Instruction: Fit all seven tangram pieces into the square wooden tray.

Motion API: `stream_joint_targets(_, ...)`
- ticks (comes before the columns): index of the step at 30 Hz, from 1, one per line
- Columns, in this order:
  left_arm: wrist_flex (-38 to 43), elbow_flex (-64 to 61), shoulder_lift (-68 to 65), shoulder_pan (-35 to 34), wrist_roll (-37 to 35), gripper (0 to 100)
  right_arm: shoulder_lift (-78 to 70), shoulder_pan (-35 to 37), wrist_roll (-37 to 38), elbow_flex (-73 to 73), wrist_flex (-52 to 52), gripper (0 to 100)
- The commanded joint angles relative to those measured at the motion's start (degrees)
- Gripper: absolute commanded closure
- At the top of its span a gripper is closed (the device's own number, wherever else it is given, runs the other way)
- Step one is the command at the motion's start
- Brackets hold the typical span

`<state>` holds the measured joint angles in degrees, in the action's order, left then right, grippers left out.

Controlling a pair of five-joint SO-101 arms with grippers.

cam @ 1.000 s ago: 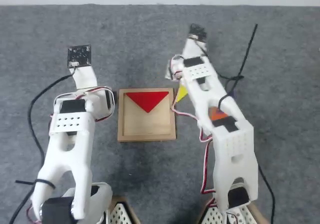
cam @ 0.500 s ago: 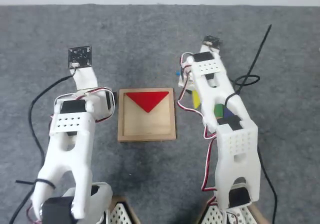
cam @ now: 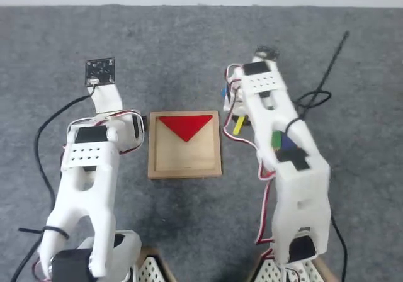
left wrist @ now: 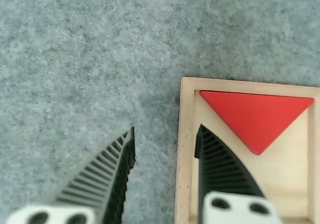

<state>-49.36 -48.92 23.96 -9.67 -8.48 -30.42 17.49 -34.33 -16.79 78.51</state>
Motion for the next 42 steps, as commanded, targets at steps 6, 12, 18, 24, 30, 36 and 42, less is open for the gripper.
stream_joint_targets(6,1.23,0.40,0.62,0.09,-0.35,80,28.26,9.27,11.87,10.46,3.74,99.1)
stream_joint_targets(12,1.85,1.27,0.62,-9.41,-0.26,80,36.18,27.21,21.71,21.98,-1.27,99.1)
stream_joint_targets(18,-4.31,13.14,0.00,-30.15,5.54,80,35.38,33.63,22.95,28.57,-14.02,99.1)
stream_joint_targets(24,-4.75,14.20,0.09,-33.93,7.65,80,30.11,35.38,23.56,29.10,-18.42,99.1)
stream_joint_targets(30,-4.84,15.43,0.00,-36.31,7.74,80,26.07,35.65,17.67,29.10,-23.25,99.1)
stream_joint_targets(36,-8.18,19.91,0.00,-39.30,7.91,80,22.11,35.47,11.16,29.19,-26.77,99.1)
stream_joint_targets(42,-8.70,19.82,0.00,-39.21,8.44,80,16.66,35.21,2.11,29.10,-32.04,98.9)
